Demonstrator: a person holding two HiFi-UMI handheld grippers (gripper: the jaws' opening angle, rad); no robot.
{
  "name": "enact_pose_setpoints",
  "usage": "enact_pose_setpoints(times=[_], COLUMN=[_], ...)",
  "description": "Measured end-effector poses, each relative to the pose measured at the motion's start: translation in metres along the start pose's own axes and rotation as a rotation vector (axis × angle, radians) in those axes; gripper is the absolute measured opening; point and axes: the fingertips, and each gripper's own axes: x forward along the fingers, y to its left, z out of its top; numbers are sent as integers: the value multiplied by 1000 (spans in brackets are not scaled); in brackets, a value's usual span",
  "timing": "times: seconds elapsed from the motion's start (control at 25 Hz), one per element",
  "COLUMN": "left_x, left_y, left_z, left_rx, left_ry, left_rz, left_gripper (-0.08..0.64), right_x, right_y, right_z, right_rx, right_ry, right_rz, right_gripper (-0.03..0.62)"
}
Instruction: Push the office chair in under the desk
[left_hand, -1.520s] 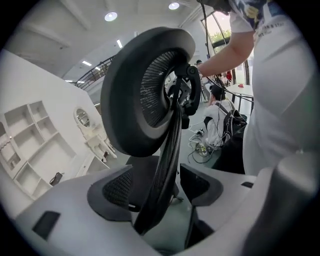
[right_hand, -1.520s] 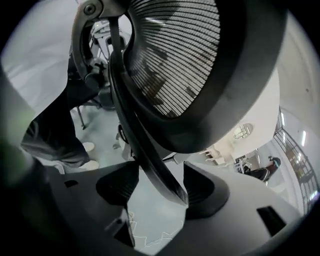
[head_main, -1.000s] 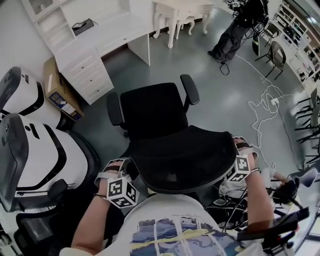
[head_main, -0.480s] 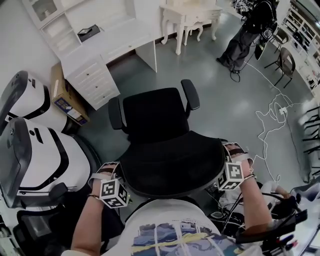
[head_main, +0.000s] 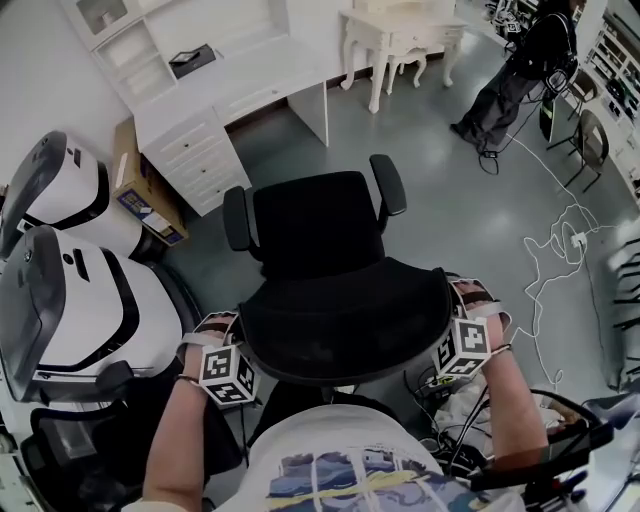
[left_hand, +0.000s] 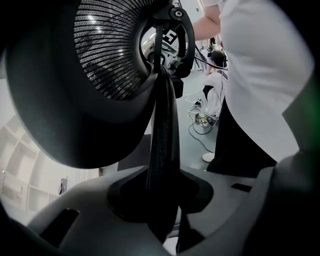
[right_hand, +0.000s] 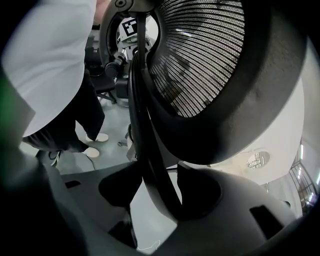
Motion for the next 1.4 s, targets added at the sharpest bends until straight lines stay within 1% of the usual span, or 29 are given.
enact_pose_setpoints(times=[0.2,0.4,0.64,0.84,1.08,1.4], left_x=[13,30,50,65,83,108], left_y=[25,54,98,128,167,217], left_z=[9,5,6,13,16,14], left_rx=[-2,4,-1,-5,-22,-53], left_ry=[-8,-3,-8,-13,-4,23], left_rz=[29,25,35,40,41,57], left_gripper=[112,104,100,97,97,97], right_x=[16,40,70,92,114,153], right_y=[-33,-59,-105,-138,-181,-236], right_z=[-11,-13,-18,-36,-35,-39], right_rx=[-8,-2,-1,9,10,-24], right_ry=[14,24,31,61,77,44], right_rz=[-14,-2,4,8,21,28], right_gripper=[235,233,236,236,235,235])
